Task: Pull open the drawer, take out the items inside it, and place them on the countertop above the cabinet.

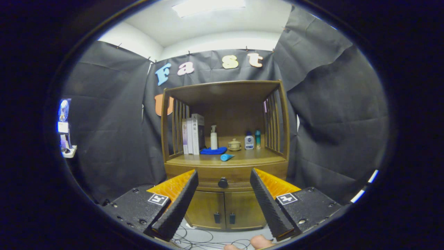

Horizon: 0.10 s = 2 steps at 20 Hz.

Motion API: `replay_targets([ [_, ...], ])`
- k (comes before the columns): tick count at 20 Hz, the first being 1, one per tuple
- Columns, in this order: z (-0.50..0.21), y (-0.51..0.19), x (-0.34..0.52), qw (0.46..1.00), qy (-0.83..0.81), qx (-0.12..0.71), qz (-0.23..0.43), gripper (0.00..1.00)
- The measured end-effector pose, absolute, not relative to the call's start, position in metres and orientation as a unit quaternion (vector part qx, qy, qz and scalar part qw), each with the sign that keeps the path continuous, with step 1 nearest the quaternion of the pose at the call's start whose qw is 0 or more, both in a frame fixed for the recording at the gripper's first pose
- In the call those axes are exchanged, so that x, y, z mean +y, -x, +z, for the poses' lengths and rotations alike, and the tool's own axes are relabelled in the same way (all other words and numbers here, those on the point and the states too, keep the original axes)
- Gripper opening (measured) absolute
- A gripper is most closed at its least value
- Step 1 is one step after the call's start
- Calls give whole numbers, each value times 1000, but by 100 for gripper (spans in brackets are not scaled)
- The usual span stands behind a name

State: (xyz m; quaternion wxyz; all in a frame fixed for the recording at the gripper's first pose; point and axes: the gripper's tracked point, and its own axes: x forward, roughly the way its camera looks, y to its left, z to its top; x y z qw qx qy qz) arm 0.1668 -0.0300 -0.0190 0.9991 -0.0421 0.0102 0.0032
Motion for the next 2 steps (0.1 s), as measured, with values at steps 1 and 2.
replay_targets([
  [1, -18, -165, -26, 999, 41, 9, 11, 98],
  [2, -16, -164, -26, 999, 41, 4, 15, 98],
])
